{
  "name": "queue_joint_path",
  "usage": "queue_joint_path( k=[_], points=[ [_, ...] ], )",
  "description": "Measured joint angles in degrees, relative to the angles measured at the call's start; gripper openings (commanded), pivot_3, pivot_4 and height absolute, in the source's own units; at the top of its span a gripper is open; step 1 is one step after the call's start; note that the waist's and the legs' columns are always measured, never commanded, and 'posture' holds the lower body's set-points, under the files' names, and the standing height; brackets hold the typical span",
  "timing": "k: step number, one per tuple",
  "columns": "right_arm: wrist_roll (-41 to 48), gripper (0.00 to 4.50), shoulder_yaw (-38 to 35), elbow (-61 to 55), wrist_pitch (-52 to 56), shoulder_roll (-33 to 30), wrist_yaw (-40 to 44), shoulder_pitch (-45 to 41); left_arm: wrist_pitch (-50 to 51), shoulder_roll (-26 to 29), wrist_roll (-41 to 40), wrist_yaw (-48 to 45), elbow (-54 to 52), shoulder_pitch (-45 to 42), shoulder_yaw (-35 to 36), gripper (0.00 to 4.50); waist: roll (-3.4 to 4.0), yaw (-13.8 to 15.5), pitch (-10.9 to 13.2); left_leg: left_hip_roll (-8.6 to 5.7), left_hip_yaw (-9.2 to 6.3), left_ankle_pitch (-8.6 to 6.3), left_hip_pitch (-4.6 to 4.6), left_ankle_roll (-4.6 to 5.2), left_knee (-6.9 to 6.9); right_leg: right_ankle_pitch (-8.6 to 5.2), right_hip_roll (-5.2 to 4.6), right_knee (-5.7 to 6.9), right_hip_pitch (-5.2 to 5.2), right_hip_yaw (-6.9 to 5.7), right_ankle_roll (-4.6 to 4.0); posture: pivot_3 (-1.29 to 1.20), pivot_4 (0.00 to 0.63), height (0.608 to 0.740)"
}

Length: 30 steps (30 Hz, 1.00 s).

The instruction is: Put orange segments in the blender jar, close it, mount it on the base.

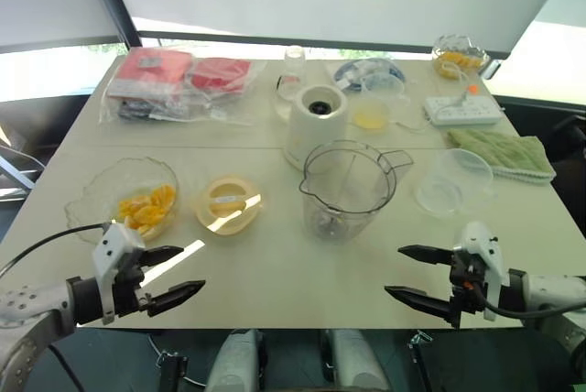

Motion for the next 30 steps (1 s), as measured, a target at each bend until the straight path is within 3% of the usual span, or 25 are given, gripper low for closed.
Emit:
queue_joint_path(
  k=[7, 11, 17, 22, 25, 30],
  points=[
    [0.8, 4.50, 0.2, 0.0, 2.8, -1.7, -0.4, -2.7, 3.7, 1.0, -1.7, 2.5, -0.4, -5.7, 0.2, 4.45, -0.02, 0.2, 0.0, 0.00, -0.03, 0.01, 0.16, 0.00, 0.08, 0.00, 0.02, 0.05, 0.17, -0.01, 0.00, 0.00, 0.150, 0.740],
    [7.7, 4.50, -7.3, -1.2, 9.5, -6.6, -0.7, -6.3, 9.1, 4.0, -5.7, 6.1, 3.6, -16.1, 3.5, 4.45, -0.03, 0.1, 0.0, -0.02, -0.02, 0.01, 0.34, 0.01, 0.09, 0.01, 0.03, 0.11, 0.31, 0.00, 0.00, 0.00, 0.150, 0.740],
    [23.8, 4.50, -19.9, -3.0, 18.6, -10.7, -3.7, -12.7, 18.1, 14.5, -7.2, 7.8, 14.2, -30.4, 4.1, 4.45, -0.09, -0.2, 0.1, 0.03, 0.02, -0.02, 0.45, 0.07, -0.08, 0.00, 0.13, 0.17, 0.28, 0.02, 0.04, 0.00, 0.150, 0.740],
    [33.6, 4.50, -23.8, -3.6, 22.7, -14.2, -7.6, -16.0, 18.3, 16.7, 0.0, 11.4, 26.4, -40.9, -3.8, 4.45, -0.13, 0.0, 0.1, 0.02, 0.04, -0.03, 0.47, 0.07, -0.10, 0.00, 0.11, 0.18, 0.29, 0.04, 0.04, 0.00, 0.150, 0.740],
    [37.4, 4.50, -25.3, -4.4, 23.8, -15.7, -9.6, -16.3, 18.3, 18.7, 6.1, 13.1, 31.9, -42.9, -9.6, 4.45, -0.19, -0.1, 0.1, 0.01, 0.10, -0.03, 0.45, 0.07, -0.11, 0.00, 0.04, 0.13, 0.30, 0.07, 0.04, 0.00, 0.150, 0.740],
    [40.2, 4.50, -24.4, -4.7, 24.2, -16.4, -12.6, -18.0, 27.3, 18.6, 11.2, 16.0, 35.1, -48.0, -19.3, 4.45, -0.33, -0.1, 0.1, -0.02, 0.09, -0.03, 0.35, 0.07, -0.09, 0.07, -0.04, 0.06, 0.26, 0.06, 0.16, 0.00, 0.150, 0.740]
  ],
)
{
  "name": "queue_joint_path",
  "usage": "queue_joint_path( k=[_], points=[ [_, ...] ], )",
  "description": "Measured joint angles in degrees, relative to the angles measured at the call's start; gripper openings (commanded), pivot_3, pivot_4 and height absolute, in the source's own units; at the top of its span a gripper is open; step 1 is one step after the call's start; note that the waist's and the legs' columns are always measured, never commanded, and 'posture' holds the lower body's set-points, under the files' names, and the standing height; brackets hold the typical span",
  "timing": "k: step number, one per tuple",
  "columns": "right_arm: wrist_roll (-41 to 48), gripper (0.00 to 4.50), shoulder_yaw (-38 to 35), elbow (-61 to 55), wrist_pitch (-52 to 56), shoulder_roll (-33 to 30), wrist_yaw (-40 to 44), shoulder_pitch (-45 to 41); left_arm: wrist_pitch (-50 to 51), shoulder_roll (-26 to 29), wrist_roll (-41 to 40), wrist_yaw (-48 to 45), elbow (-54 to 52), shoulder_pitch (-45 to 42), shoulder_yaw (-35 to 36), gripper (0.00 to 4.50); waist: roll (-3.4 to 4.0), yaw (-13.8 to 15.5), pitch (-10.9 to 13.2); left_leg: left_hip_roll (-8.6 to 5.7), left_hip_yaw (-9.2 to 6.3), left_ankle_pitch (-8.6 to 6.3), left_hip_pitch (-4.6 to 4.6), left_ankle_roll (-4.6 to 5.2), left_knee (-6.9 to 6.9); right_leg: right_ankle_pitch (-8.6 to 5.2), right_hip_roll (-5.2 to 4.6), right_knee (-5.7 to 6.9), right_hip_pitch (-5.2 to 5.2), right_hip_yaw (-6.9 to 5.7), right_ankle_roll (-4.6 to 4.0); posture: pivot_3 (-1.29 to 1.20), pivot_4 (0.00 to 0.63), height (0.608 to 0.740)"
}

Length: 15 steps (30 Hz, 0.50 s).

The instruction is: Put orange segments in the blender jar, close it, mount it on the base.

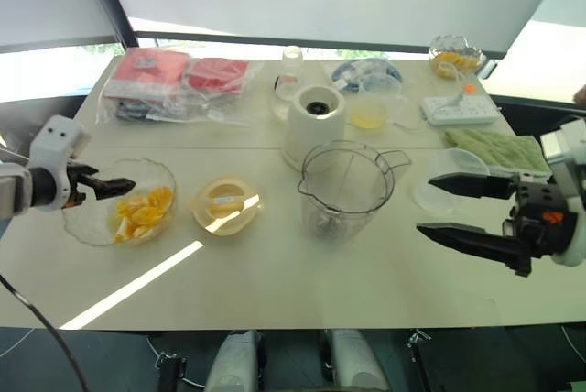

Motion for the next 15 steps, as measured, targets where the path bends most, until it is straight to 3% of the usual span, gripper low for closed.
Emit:
queue_joint_path(
  k=[3, 7, 15],
  points=[
    [0.0, 4.50, 1.9, 0.0, 0.0, 0.0, -0.7, -0.7, 0.4, -1.3, 3.0, 1.1, 1.3, -2.9, -2.8, 4.45, -0.08, 0.1, 0.0, 0.00, -0.05, 0.00, -0.05, 0.00, 0.02, 0.02, -0.02, 0.00, -0.01, -0.03, 0.03, 0.00, 0.150, 0.740],
    [0.0, 4.50, 4.2, 0.5, -0.4, 0.0, -1.4, -2.5, -9.8, -0.2, 10.2, -3.5, 2.9, -2.5, -11.1, 4.45, -0.07, -0.1, 0.0, 0.00, -0.02, 0.00, -0.12, -0.01, 0.01, 0.02, -0.18, -0.02, -0.10, 0.02, -0.01, 0.00, 0.150, 0.740],
    [0.0, 4.50, 6.4, 1.3, -1.0, 0.0, -2.6, -3.9, -28.0, -1.7, 23.1, -13.8, 21.5, -10.3, -20.8, 4.45, -0.09, 0.5, 0.0, 0.02, -0.15, 0.02, -0.64, -0.03, 0.08, 0.07, -0.32, 0.00, -0.52, -0.07, -0.09, 0.00, 0.150, 0.740]
  ],
)
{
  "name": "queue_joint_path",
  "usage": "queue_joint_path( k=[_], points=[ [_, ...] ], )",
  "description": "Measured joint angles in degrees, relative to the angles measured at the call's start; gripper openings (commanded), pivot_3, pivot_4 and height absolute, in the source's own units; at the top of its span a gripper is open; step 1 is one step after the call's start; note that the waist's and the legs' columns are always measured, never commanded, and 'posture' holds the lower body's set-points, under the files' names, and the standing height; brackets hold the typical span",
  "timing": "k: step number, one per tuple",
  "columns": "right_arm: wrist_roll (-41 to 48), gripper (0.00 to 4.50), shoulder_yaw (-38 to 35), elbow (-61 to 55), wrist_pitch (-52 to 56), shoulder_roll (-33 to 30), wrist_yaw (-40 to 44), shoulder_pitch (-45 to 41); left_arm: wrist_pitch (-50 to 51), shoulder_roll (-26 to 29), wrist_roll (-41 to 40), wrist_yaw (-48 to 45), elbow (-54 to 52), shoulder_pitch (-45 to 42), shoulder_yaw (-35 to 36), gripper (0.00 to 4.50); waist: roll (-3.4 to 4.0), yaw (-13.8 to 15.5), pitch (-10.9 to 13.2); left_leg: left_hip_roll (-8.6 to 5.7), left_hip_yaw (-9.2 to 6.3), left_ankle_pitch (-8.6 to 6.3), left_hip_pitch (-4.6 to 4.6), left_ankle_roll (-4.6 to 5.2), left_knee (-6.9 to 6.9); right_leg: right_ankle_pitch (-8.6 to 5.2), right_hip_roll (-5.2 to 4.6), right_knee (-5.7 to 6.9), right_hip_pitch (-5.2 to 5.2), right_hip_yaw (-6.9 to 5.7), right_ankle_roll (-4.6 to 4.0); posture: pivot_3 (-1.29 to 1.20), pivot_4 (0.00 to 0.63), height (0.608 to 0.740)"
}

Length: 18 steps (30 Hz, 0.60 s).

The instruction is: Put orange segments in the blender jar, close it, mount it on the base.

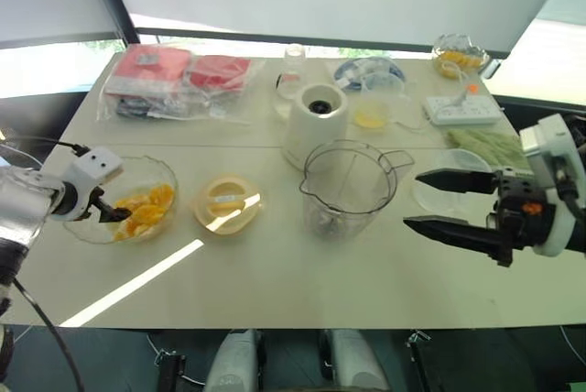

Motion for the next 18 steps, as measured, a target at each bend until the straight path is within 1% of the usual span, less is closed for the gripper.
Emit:
queue_joint_path(
  k=[8, 12, 18],
  points=[
    [0.8, 4.50, 0.4, 0.0, 0.0, 0.0, -1.2, -0.7, -15.7, -6.6, 10.4, -8.6, 16.2, -10.4, -5.2, 4.45, -0.02, 0.5, 0.0, -0.17, 0.12, -0.01, -0.17, 0.01, 0.00, 0.08, -0.26, -0.04, -0.15, -0.03, 0.14, 0.00, 0.150, 0.740],
    [1.1, 4.50, 0.3, -0.3, 0.0, 0.0, -1.9, 0.1, -20.2, -8.5, 14.0, -11.2, 22.0, -13.3, -6.6, 4.45, -0.02, 0.5, 0.0, -0.17, 0.11, -0.01, -0.18, 0.02, 0.00, 0.15, -0.23, 0.01, -0.18, -0.06, 0.27, 0.00, 0.150, 0.740],
    [2.8, 4.50, -1.1, -2.0, 0.0, 0.0, -4.8, 1.5, -24.1, -12.9, 18.8, -10.6, 30.6, -16.4, -7.0, 4.45, -0.04, 0.8, 0.0, -0.17, 0.11, 0.00, -0.16, 0.03, 0.13, 0.27, -0.15, 0.14, -0.16, -0.13, 0.49, 0.00, 0.150, 0.740]
  ],
)
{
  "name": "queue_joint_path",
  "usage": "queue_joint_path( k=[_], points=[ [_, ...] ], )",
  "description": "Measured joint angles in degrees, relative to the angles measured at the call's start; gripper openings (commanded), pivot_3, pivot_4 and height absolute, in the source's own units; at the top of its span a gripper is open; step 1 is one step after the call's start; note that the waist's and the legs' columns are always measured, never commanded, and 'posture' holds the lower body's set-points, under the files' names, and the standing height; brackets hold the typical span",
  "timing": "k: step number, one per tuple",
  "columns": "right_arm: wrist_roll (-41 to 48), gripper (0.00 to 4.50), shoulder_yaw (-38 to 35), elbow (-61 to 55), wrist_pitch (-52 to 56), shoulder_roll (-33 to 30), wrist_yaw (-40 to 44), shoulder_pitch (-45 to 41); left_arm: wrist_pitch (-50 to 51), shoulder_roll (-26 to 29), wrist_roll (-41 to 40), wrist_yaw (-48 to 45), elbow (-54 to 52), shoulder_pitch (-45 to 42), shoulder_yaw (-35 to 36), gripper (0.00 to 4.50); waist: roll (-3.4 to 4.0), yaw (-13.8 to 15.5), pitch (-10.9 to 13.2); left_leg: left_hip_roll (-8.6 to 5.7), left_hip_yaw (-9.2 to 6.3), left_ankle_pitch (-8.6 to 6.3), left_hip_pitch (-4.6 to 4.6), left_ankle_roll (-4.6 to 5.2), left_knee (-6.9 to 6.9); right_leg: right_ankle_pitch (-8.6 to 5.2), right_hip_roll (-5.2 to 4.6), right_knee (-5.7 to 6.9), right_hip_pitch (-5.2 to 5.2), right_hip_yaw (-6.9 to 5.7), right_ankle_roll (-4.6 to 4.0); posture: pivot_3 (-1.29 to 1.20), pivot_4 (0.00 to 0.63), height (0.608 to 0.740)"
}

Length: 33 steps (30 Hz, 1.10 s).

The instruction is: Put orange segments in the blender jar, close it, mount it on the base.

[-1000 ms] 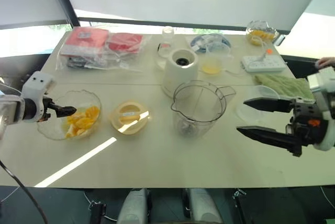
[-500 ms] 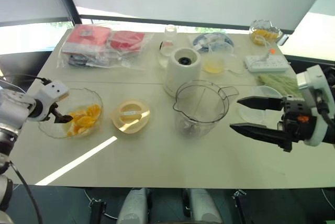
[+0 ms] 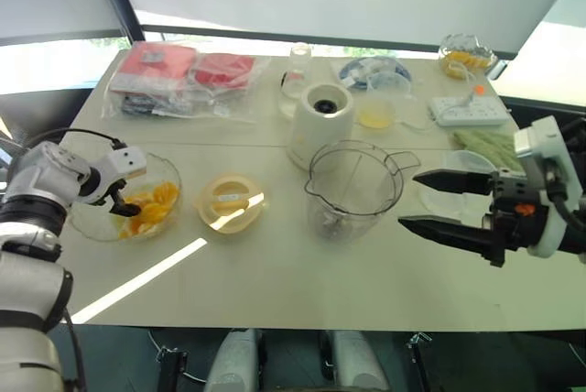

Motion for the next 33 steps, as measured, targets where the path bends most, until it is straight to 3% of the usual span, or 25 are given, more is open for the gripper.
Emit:
queue_joint_path(
  k=[5, 9, 14, 24, 33],
  points=[
    [1.4, 4.50, -2.6, -0.9, 0.0, 0.0, -1.5, 1.8, -5.7, -2.7, 3.3, 0.7, 6.6, -2.9, 0.0, 4.45, 0.05, 0.1, -0.1, -0.01, 0.01, 0.00, 0.11, 0.01, 0.10, 0.08, 0.16, -0.01, 0.18, 0.02, 0.15, 0.00, 0.150, 0.740],
    [2.2, 4.50, -3.7, -1.8, -0.1, 0.0, -2.4, 3.2, -8.6, -3.8, 5.3, 1.1, 10.0, -3.7, 0.0, 2.65, 0.22, 0.1, -0.2, 0.02, -0.03, 0.00, 0.21, 0.01, 0.21, 0.09, 0.21, 0.01, 0.33, 0.02, 0.13, 0.00, 0.150, 0.740],
    [2.1, 4.50, -4.4, -2.1, -0.6, 0.2, -2.9, 4.1, -10.1, -4.3, 5.7, 1.5, 11.3, -3.8, 0.2, 0.09, 0.25, 0.0, -0.2, 0.21, -0.06, 0.00, 0.18, 0.02, 0.66, 0.11, 0.34, 0.14, 0.42, 0.02, -0.14, 0.00, 0.150, 0.740],
    [0.3, 4.50, -2.9, -1.6, -2.6, 0.5, -1.5, 4.4, -6.1, -3.5, 3.3, -2.6, 8.1, -3.9, 4.8, 0.09, 0.09, 0.0, -0.1, 0.26, -0.06, -0.02, -0.04, 0.05, 0.79, 0.27, 0.38, 0.00, 0.33, 0.02, -0.01, 0.00, 0.150, 0.740],
    [-4.5, 4.50, 0.1, 0.5, -4.1, 2.2, 1.6, 4.8, -3.2, 9.1, -3.8, -17.1, -3.4, -5.0, 12.4, 0.09, -0.01, -0.4, -0.1, 0.28, -0.03, -0.06, -0.07, 0.10, 0.78, 0.17, 0.29, -0.02, 0.27, 0.04, -0.20, 0.00, 0.150, 0.740]
  ],
)
